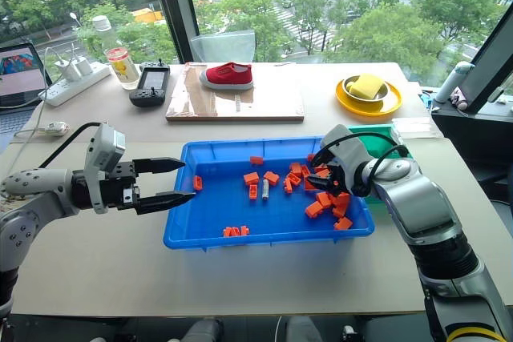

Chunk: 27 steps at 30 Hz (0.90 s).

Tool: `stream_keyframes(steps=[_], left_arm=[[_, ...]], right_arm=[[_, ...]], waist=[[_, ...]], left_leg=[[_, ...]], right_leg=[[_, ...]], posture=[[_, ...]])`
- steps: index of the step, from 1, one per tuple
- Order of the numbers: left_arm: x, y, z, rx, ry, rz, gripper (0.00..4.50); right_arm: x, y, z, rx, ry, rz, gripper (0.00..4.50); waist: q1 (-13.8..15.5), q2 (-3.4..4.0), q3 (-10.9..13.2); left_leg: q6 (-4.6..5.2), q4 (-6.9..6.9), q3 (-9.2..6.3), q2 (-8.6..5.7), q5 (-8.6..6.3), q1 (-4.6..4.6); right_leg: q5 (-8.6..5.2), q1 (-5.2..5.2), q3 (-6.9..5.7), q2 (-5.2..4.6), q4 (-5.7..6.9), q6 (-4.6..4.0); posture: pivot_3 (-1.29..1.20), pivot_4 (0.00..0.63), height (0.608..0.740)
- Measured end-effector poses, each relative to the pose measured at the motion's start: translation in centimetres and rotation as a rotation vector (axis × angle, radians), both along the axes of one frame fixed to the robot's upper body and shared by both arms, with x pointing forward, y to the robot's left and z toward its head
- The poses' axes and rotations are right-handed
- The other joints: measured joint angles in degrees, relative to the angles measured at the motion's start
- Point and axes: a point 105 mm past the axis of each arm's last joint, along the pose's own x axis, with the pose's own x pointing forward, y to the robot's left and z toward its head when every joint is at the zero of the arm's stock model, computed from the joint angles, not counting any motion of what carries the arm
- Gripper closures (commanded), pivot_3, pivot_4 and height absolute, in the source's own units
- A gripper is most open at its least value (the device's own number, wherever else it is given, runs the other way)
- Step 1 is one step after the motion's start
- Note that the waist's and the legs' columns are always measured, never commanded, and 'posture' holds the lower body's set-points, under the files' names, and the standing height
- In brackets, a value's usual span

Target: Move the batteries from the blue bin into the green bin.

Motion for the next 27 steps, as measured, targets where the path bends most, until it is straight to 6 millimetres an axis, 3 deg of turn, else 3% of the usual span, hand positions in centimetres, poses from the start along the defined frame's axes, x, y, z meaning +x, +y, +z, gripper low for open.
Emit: stream_keyframes(steps=[3,6,10,13,27], left_arm=[[0.0,0.0,0.0,0.000,0.000,0.000,0.00],[0.0,0.0,0.0,0.000,0.000,0.000,0.00],[0.0,0.0,0.0,0.000,0.000,-0.001,0.00],[0.0,0.0,0.0,0.000,0.000,0.000,0.00],[0.0,-0.1,0.0,0.002,0.000,-0.004,0.00]], right_arm=[[-0.1,1.4,0.6,0.032,-0.011,0.032,1.31],[-0.8,4.1,0.9,0.064,-0.013,0.110,1.31],[-2.3,8.1,-1.1,0.052,0.048,0.236,1.31],[-2.7,9.6,-2.0,0.033,0.074,0.283,1.31],[0.3,10.4,-4.3,-0.080,0.092,0.282,1.31]], waist=[[0.03,0.00,0.00],[-0.16,0.00,0.00],[-0.12,0.00,0.00],[0.06,0.00,0.00],[-0.25,0.00,0.00]], left_leg=[[-0.01,0.00,0.00,0.00,0.01,0.00],[0.00,-0.01,-0.01,0.01,0.00,0.03],[-0.01,-0.01,-0.02,0.00,0.01,0.02],[-0.04,-0.01,-0.02,0.00,0.02,0.00],[-0.04,-0.02,-0.02,0.01,0.02,0.05]], right_leg=[[0.00,0.00,0.00,0.00,0.00,0.00],[0.00,0.00,0.00,0.02,0.02,0.00],[0.00,0.00,-0.01,0.01,0.03,0.00],[0.00,0.00,-0.02,-0.01,0.01,0.00],[0.00,-0.01,-0.02,0.02,0.06,0.00]], posture=[[0.00,0.150,0.740],[0.00,0.150,0.740],[0.00,0.150,0.740],[0.00,0.150,0.740],[0.00,0.150,0.740]])
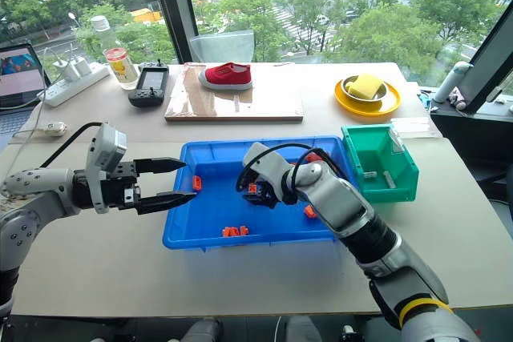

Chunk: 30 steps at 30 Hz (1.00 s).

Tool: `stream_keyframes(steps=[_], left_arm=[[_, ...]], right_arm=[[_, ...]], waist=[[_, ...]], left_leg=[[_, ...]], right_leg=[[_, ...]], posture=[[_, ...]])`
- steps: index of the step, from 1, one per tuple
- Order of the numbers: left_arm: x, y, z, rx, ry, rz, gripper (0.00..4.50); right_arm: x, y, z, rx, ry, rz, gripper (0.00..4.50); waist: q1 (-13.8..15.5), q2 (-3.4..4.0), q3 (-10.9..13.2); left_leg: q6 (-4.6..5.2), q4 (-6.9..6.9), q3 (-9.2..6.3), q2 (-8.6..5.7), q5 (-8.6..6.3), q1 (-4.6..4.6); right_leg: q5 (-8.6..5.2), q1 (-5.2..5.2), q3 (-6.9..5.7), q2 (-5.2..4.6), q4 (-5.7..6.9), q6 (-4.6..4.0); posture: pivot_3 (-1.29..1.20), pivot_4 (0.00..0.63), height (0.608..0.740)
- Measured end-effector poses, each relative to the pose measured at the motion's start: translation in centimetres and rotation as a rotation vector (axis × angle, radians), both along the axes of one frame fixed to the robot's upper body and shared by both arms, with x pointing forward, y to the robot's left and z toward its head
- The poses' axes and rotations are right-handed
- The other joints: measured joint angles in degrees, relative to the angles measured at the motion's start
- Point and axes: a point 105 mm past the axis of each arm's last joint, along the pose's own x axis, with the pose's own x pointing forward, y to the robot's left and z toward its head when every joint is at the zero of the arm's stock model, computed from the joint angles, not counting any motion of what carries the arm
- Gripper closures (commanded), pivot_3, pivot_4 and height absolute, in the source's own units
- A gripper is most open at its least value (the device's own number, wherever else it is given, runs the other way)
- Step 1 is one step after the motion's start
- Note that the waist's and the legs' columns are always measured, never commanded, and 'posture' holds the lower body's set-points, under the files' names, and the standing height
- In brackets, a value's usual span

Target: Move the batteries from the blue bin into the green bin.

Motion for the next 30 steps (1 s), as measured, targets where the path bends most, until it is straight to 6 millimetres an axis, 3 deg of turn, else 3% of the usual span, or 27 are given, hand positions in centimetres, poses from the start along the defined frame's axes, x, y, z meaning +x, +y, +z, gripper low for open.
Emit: stream_keyframes(steps=[13,30], left_arm=[[-0.1,0.1,-0.2,-0.003,0.008,0.005,0.00],[-0.1,0.1,-0.2,-0.003,0.008,0.004,0.00]], right_arm=[[0.0,-2.8,-1.8,-0.055,0.041,-0.047,1.31],[0.1,-2.1,-2.0,-0.036,0.043,-0.062,1.31]], waist=[[0.03,0.00,0.00],[0.09,0.00,0.00]], left_leg=[[0.00,0.00,0.00,0.00,0.00,0.00],[0.00,0.00,0.00,0.00,0.00,0.00]], right_leg=[[0.00,0.00,0.00,-0.01,0.00,0.00],[0.00,0.00,0.00,0.00,0.00,0.00]], posture=[[0.00,0.150,0.740],[0.00,0.150,0.740]])
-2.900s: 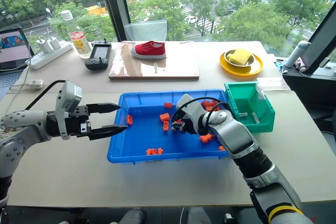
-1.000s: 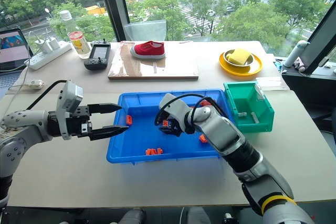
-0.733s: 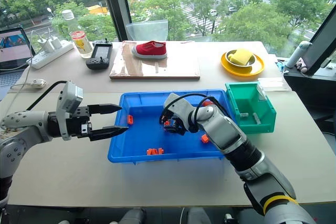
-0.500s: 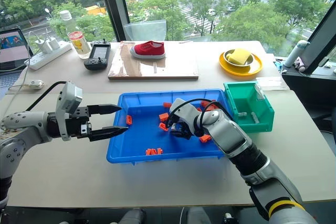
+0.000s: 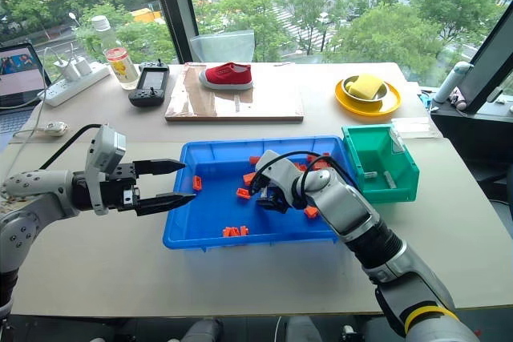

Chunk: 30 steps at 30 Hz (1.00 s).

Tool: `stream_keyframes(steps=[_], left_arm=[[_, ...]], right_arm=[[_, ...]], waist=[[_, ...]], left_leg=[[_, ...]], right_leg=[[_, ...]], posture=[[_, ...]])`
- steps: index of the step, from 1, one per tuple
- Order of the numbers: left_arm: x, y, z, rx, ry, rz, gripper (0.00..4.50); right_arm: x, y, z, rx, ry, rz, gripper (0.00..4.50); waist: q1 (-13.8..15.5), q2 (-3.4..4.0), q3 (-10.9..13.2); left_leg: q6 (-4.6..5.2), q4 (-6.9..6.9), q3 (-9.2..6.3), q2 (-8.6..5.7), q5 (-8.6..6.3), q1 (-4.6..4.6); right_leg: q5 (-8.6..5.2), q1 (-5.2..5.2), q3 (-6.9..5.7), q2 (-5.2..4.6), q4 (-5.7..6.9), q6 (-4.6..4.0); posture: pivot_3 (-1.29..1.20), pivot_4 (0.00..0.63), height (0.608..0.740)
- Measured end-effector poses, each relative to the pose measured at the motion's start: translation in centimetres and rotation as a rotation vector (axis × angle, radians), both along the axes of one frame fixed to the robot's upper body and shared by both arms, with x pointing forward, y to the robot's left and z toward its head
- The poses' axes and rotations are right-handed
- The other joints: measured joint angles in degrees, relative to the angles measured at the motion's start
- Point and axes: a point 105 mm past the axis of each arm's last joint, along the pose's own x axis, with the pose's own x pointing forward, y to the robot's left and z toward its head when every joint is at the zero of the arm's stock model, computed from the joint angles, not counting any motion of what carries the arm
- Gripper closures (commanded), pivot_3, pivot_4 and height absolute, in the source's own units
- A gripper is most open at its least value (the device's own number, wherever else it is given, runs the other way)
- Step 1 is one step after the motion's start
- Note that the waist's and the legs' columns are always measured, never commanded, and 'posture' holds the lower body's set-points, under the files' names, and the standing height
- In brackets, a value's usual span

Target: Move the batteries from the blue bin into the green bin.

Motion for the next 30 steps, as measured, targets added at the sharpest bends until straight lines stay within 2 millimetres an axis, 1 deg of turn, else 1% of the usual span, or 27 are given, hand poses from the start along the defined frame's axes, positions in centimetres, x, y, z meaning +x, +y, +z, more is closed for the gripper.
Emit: stream_keyframes(steps=[6,8,10,13,14,15,16,22,26,28,30], left_arm=[[0.0,0.0,0.0,0.000,0.000,0.000,0.00],[0.0,0.0,0.0,0.000,0.000,0.001,0.00],[0.0,0.0,0.0,0.000,0.000,0.001,0.00],[0.0,0.0,0.0,0.000,-0.001,0.002,0.00],[0.0,0.0,0.0,0.000,-0.001,0.002,0.00],[0.0,0.0,0.0,0.000,-0.001,0.003,0.00],[0.0,0.0,0.0,0.000,-0.001,0.004,0.00],[0.1,0.0,0.0,0.000,-0.002,0.008,0.00],[0.1,0.0,0.0,0.000,-0.003,0.008,0.00],[0.1,0.0,0.0,0.000,-0.003,0.008,0.00],[0.1,0.0,0.0,0.000,-0.003,0.008,0.00]], right_arm=[[0.3,-0.3,0.0,0.004,-0.002,-0.022,1.31],[0.5,-0.3,0.0,0.014,0.001,-0.034,1.82],[0.6,-0.2,-0.1,0.019,0.002,-0.040,2.22],[0.7,-0.1,-0.1,0.022,0.001,-0.044,3.42],[0.7,0.0,-0.1,0.021,-0.001,-0.045,3.63],[0.7,-0.1,-0.1,0.017,-0.004,-0.048,4.10],[0.8,-0.1,-0.1,0.016,-0.006,-0.049,4.26],[0.8,-0.3,-0.1,0.011,-0.010,-0.053,4.26],[1.0,-1.2,0.1,-0.002,-0.017,-0.072,4.26],[0.5,-1.4,0.6,0.020,-0.017,-0.060,4.26],[-0.1,-1.0,1.7,0.062,-0.021,-0.028,4.26]], waist=[[0.01,0.00,0.00],[-0.02,0.00,0.00],[-0.04,0.00,0.00],[-0.03,0.00,0.00],[-0.03,0.00,0.00],[-0.02,0.00,0.00],[-0.01,0.00,0.00],[-0.01,0.00,0.00],[0.04,0.00,0.00],[0.09,0.00,0.00],[0.09,0.00,0.00]], left_leg=[[0.00,0.00,0.00,0.00,0.00,0.01],[0.00,0.00,0.00,0.00,0.00,0.01],[0.00,0.00,0.00,0.00,0.00,0.02],[0.00,0.00,0.00,0.00,0.00,0.02],[0.00,0.00,0.00,0.00,0.00,0.02],[0.00,0.00,0.00,0.00,0.00,0.01],[0.00,0.00,0.00,0.00,0.00,0.02],[0.00,0.00,0.00,0.00,0.00,0.02],[0.00,0.00,0.00,0.00,0.00,0.00],[0.00,0.00,0.00,-0.01,0.00,-0.02],[0.00,0.00,0.00,0.00,0.00,-0.02]], right_leg=[[0.00,0.00,0.00,0.00,0.00,0.00],[0.00,0.00,0.00,0.00,0.00,0.00],[0.00,0.01,0.00,0.00,0.00,0.00],[0.00,0.01,0.00,0.00,0.01,0.00],[0.00,0.01,0.00,0.00,0.01,0.00],[0.00,0.01,0.00,0.00,0.01,0.00],[0.00,0.01,0.00,0.00,0.00,0.00],[0.00,0.01,0.00,0.00,0.00,0.00],[0.00,0.01,0.00,-0.01,0.00,0.00],[0.00,0.01,0.00,-0.01,-0.02,0.00],[0.00,0.00,0.00,-0.01,-0.01,0.00]], posture=[[0.00,0.150,0.740],[0.00,0.150,0.740],[0.00,0.150,0.740],[0.00,0.150,0.740],[0.00,0.150,0.740],[0.00,0.150,0.740],[0.00,0.150,0.740],[0.00,0.150,0.740],[0.00,0.150,0.740],[0.00,0.150,0.740],[0.00,0.150,0.740]])
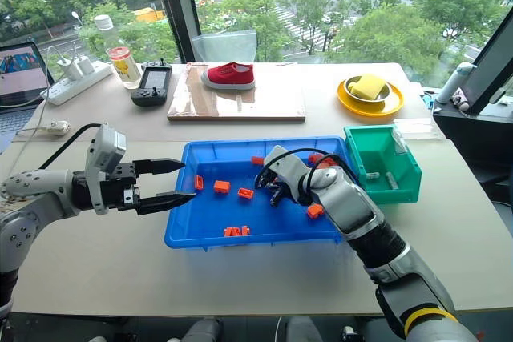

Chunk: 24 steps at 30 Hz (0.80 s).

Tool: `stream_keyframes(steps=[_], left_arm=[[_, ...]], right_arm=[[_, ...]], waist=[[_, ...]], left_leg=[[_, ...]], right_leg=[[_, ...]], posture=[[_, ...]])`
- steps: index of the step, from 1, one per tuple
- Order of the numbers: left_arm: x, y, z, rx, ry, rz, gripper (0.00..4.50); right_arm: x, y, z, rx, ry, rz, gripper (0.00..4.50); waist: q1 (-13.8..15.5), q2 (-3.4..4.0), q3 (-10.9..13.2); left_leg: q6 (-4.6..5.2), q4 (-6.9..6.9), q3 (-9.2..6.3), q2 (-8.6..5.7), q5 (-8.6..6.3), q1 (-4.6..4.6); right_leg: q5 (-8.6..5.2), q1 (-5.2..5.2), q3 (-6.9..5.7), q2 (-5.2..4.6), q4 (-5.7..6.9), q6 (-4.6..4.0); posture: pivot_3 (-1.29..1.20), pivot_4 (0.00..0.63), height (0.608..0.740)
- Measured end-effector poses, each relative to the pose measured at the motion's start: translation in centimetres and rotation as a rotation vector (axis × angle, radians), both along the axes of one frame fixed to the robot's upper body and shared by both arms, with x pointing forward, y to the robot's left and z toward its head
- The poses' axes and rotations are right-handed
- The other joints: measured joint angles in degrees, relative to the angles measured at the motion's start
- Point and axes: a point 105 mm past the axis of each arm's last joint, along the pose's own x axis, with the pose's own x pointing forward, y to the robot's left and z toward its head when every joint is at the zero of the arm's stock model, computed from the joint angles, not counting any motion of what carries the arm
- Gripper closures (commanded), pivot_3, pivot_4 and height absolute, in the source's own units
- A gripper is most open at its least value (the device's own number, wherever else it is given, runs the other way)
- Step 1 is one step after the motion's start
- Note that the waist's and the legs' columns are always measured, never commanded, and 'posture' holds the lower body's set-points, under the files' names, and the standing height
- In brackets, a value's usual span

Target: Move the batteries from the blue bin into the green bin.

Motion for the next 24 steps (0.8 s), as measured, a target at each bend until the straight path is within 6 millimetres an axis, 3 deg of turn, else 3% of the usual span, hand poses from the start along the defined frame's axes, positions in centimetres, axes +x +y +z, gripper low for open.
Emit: stream_keyframes(steps=[3,5,7,8,9,10,12,16,24], left_arm=[[0.0,0.0,0.0,0.000,-0.002,-0.002,0.00],[0.0,-0.1,0.0,0.000,-0.002,-0.003,0.00],[0.0,-0.1,0.1,0.000,-0.002,-0.004,0.00],[0.0,-0.1,0.1,0.000,-0.002,-0.003,0.00],[0.0,-0.1,0.0,0.000,-0.001,-0.002,0.00],[0.0,-0.1,0.0,0.000,-0.001,-0.002,0.00],[0.0,-0.1,0.0,0.000,-0.002,-0.005,0.00],[0.0,-0.3,-0.1,0.000,0.003,-0.012,0.00],[0.1,-0.5,0.4,0.001,-0.014,-0.027,0.00]], right_arm=[[-0.3,-0.5,2.2,0.068,-0.032,-0.010,4.26],[0.3,-2.3,4.4,0.131,-0.069,-0.081,4.26],[2.0,-7.5,7.7,0.136,-0.181,-0.279,4.26],[2.6,-11.8,9.6,0.129,-0.257,-0.441,4.26],[2.7,-14.6,10.8,0.122,-0.302,-0.550,4.26],[2.6,-16.1,11.3,0.116,-0.323,-0.611,4.26],[2.3,-19.0,11.1,0.096,-0.339,-0.723,4.26],[1.2,-23.1,7.4,0.024,-0.247,-0.879,4.26],[-0.3,-22.1,5.5,0.006,-0.170,-0.832,4.26]], waist=[[0.00,0.00,0.00],[0.07,0.00,0.00],[0.79,0.00,0.01],[1.27,-0.01,0.01],[1.48,-0.01,0.01],[1.48,-0.01,0.01],[1.16,-0.02,0.00],[0.21,0.02,0.02],[-0.06,0.05,0.04]], left_leg=[[0.00,0.00,0.00,0.00,0.00,0.01],[0.00,0.00,0.00,-0.01,0.00,-0.01],[-0.03,0.00,0.00,-0.09,0.02,-0.08],[-0.03,0.01,0.01,-0.09,0.01,-0.08],[0.00,0.00,0.02,-0.08,0.00,-0.08],[0.04,-0.01,0.04,-0.06,-0.02,-0.06],[0.11,-0.06,0.05,0.00,-0.06,-0.01],[0.11,-0.06,0.10,-0.02,-0.06,-0.04],[0.10,-0.03,0.12,-0.02,-0.05,0.00]], right_leg=[[0.00,0.00,0.00,0.01,0.01,0.00],[0.00,0.00,0.00,-0.01,0.00,0.00],[0.00,0.01,-0.01,-0.10,-0.05,0.00],[0.00,0.05,-0.02,-0.11,-0.13,0.00],[0.00,0.05,-0.03,-0.10,-0.19,0.00],[0.00,0.04,-0.02,-0.09,-0.19,0.00],[0.00,0.03,0.00,-0.01,-0.18,0.00],[0.00,0.00,0.06,-0.04,-0.14,0.00],[0.00,0.02,0.09,-0.03,-0.09,0.00]], posture=[[0.00,0.150,0.740],[0.00,0.150,0.740],[0.00,0.150,0.740],[0.00,0.150,0.740],[0.00,0.150,0.740],[0.00,0.150,0.740],[0.00,0.150,0.740],[0.00,0.150,0.740],[0.00,0.150,0.740]])
